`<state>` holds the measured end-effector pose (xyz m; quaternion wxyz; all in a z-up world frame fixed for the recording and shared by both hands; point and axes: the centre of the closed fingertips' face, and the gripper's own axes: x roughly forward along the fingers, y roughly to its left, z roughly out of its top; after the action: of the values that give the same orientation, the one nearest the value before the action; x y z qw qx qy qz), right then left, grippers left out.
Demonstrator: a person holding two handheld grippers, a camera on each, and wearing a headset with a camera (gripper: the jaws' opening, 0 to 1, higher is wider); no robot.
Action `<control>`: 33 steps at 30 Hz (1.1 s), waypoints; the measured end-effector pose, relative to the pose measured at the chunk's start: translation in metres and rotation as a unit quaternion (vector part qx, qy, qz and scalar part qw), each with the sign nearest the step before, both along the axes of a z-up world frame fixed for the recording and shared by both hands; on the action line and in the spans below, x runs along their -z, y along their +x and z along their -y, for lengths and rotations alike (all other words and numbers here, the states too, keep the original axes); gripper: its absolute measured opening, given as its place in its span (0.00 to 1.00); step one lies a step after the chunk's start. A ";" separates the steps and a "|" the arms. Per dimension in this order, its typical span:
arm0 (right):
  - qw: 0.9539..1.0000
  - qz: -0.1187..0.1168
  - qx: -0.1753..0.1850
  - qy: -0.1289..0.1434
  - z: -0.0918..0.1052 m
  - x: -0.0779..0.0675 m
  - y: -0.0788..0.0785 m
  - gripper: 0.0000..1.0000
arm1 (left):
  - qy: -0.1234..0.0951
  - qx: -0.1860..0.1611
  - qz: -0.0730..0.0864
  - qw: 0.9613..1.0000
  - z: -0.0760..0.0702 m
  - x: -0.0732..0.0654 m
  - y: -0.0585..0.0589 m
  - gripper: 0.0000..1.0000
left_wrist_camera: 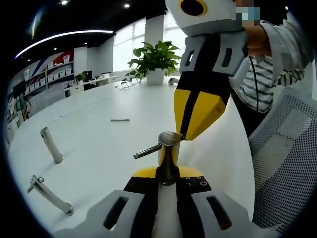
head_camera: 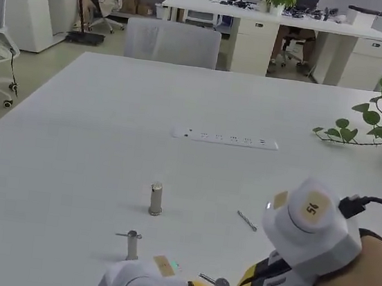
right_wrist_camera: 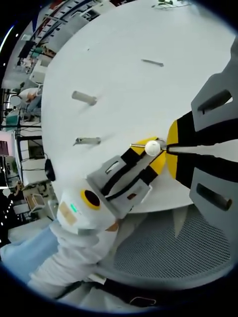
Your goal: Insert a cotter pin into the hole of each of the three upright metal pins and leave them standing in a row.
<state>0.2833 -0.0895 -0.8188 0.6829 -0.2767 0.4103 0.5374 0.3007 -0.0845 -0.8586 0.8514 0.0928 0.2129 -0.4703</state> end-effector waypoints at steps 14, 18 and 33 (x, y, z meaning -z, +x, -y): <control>1.000 0.007 0.003 0.011 -0.005 0.003 0.000 0.17 | -0.001 0.000 -0.001 1.000 0.000 0.001 0.000 0.11; 1.000 0.006 0.005 0.016 -0.005 0.006 -0.001 0.19 | -0.001 0.000 -0.002 1.000 0.000 0.001 -0.001 0.11; 0.999 0.005 0.020 0.028 0.000 0.005 0.001 0.21 | -0.003 0.002 0.008 1.000 -0.001 -0.004 0.002 0.20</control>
<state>0.2843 -0.0895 -0.8242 0.7027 -0.2517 0.3971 0.5340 0.3028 -0.0833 -0.8546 0.8524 0.0947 0.2044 -0.4718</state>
